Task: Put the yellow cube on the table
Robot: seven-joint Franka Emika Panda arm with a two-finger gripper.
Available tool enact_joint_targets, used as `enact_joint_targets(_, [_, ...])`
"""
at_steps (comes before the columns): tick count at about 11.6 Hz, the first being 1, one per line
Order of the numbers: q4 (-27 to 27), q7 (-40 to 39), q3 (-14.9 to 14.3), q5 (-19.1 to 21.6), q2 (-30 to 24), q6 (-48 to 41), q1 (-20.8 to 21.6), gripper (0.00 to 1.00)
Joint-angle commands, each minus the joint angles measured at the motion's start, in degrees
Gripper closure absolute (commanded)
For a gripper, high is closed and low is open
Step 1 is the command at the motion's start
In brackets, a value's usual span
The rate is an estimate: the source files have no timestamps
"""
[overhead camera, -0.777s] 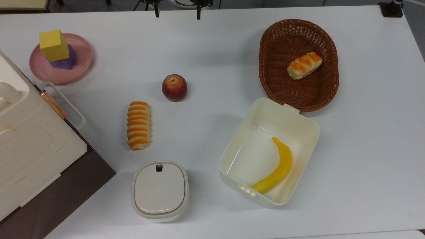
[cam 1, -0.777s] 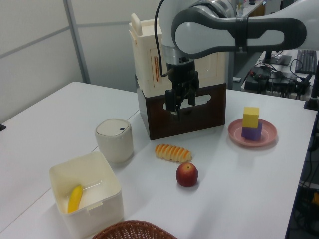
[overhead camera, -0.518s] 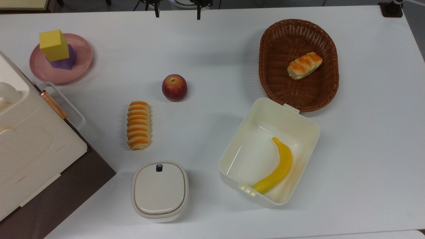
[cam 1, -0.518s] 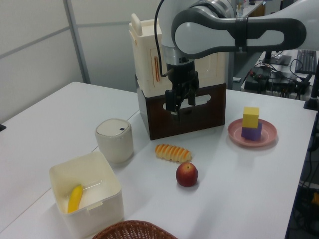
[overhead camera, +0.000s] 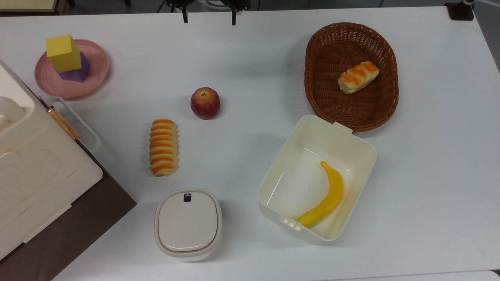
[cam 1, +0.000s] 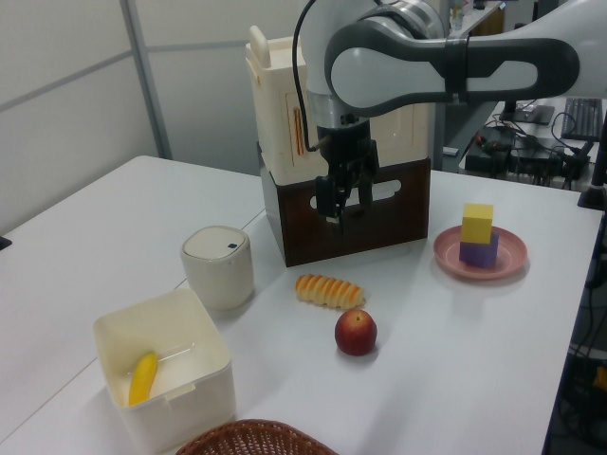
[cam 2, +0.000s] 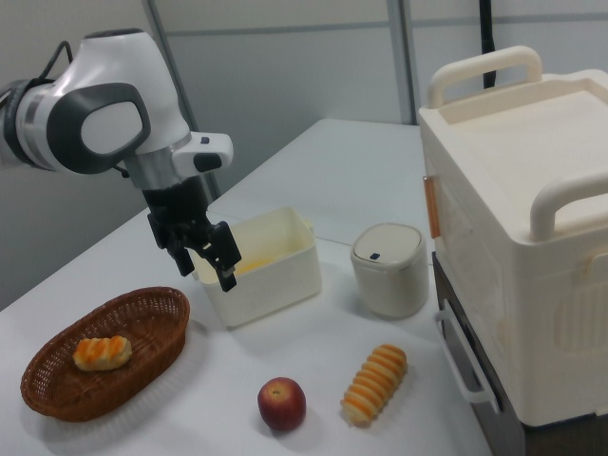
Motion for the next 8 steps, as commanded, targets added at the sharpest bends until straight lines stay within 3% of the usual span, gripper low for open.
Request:
enact_joint_targets(1, [-3.57, -2.95, -1.35, 0.71, -0.52, 3.45, 0.83, 0.0])
enact_joint_targets(8, [-9.99, -2.95, -1.35, -3.25, 3.78, 13.3, -0.31, 0.0])
